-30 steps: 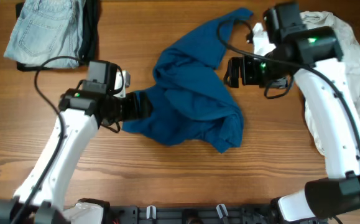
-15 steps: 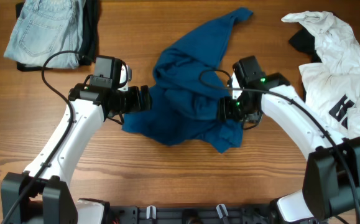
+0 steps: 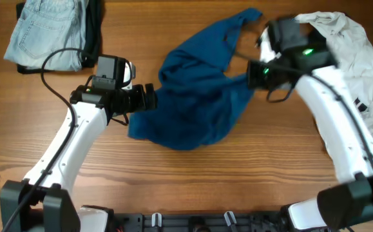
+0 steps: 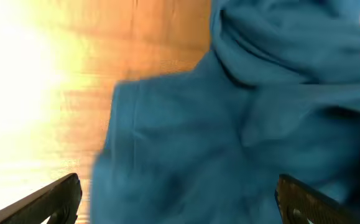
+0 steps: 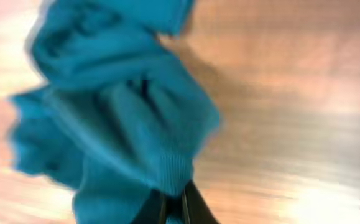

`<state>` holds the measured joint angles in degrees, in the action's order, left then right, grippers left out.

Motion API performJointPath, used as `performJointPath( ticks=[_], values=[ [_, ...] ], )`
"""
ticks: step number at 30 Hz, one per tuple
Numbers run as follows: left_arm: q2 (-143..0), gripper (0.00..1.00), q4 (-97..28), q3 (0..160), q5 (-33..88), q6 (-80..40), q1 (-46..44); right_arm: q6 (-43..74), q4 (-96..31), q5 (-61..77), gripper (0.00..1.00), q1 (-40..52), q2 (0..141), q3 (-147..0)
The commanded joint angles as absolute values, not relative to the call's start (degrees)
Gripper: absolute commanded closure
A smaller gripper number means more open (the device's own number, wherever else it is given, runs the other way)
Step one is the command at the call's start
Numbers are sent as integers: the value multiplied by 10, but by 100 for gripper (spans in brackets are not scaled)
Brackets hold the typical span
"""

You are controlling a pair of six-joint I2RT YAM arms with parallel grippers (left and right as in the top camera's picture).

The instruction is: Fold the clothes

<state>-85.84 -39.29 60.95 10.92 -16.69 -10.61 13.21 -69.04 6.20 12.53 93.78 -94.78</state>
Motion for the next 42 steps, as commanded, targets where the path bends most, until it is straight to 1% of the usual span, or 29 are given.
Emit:
performJointPath(
  ticks=[1, 4, 6, 9, 11, 14, 17, 19, 23, 28, 32, 33, 37, 38, 39, 40, 41, 42],
  values=[
    [-801, 0, -390, 655, 108, -170, -99, 80, -758, 66, 96, 126, 919, -1088],
    [-774, 0, -390, 664, 109, -168, -100, 76, -805, 66, 96, 126, 916, -1181],
    [-768, 0, -396, 664, 110, -167, -100, 76, -825, 70, 96, 126, 914, -1207],
    [-768, 0, -399, 664, 163, -121, -100, 75, -831, 77, 96, 125, 905, -1225],
    [-768, 0, -399, 664, 171, -102, -109, 74, -830, 77, 96, 121, 896, -1245],
    [-768, 0, -388, 664, 164, -92, -121, 72, -833, 84, 96, 106, 892, -1337],
    [-768, 0, -360, 664, 165, -92, -120, 61, -832, 115, 96, 103, 889, -1481],
    [-768, 0, -347, 665, 165, -94, -120, 62, -834, 127, 96, 103, 889, -1534],
    [-767, 0, -345, 674, 160, -94, -113, 59, -854, 176, 96, 103, 895, -1540],
    [-759, 0, -350, 679, 165, -94, -109, 29, -896, 248, 96, 107, 967, -1522],
    [-759, 0, -364, 678, 138, -94, -104, 15, -892, 255, 96, 164, 1082, -1522],
    [-759, 0, -369, 678, 132, -95, -89, 15, -884, 245, 96, 186, 1137, -1522],
    [-759, 0, -392, 678, 132, -108, -43, 33, -835, 236, 96, 196, 1238, -1522],
    [-759, 0, -399, 678, 132, -109, -25, 37, -810, 236, 91, 192, 1267, -1522],
    [-759, 0, -403, 678, 132, -109, -12, 44, -797, 235, 76, 185, 1281, -1522],
    [-759, 0, -407, 678, 132, -109, 1, 50, -798, 234, 43, 175, 1283, -1522],
    [-759, 0, -409, 678, 132, -109, 6, 49, -806, 234, 28, 165, 1278, -1524],
    [-759, 0, -409, 678, 133, -109, 8, 50, -818, 233, 21, 154, 1269, -1527]
  ],
)
